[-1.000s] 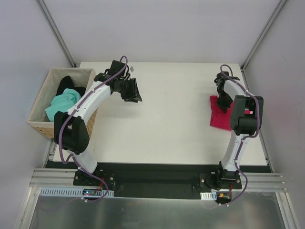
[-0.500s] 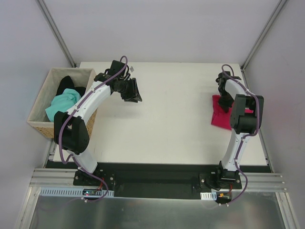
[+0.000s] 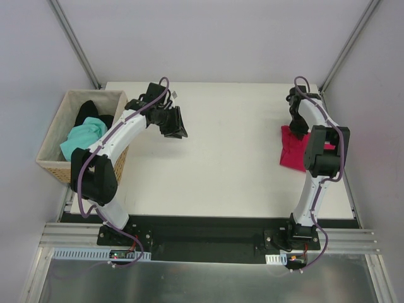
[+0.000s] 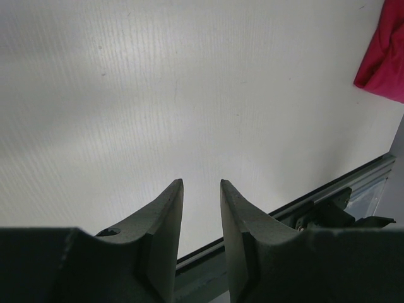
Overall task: Fold and stack the t-shirts
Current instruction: Put the neatly folded tshirt into the corner of the board with the right arm
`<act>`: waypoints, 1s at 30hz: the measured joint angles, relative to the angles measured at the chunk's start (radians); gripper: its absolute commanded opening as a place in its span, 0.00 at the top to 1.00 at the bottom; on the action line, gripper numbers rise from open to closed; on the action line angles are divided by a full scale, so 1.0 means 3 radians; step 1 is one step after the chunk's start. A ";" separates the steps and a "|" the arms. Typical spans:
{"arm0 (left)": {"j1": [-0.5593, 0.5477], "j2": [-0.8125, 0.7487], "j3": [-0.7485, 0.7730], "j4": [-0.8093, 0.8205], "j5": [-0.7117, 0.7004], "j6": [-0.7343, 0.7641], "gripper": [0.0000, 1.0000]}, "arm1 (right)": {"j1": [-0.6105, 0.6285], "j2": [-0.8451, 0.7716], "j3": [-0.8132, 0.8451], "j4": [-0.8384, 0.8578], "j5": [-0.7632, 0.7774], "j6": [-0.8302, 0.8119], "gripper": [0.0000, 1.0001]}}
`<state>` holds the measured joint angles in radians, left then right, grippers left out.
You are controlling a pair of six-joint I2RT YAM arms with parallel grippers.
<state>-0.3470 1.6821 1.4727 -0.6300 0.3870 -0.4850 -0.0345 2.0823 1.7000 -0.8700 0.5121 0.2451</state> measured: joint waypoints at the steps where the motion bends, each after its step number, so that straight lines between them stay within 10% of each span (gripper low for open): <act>1: 0.0000 -0.0011 -0.0028 0.0000 0.0000 0.0000 0.70 | 0.0019 0.0000 0.0019 -0.0014 0.0001 -0.0003 0.86; 30: 0.0004 -0.0259 -0.0287 0.0084 -0.0014 0.0061 0.69 | 0.1134 -0.0567 -0.0832 -0.0191 -0.0039 0.0851 0.99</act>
<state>-0.3458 1.6043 1.3865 -0.6048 0.3828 -0.4667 0.3058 1.9121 1.4506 -0.9272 0.5003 0.5003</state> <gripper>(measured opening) 0.303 0.016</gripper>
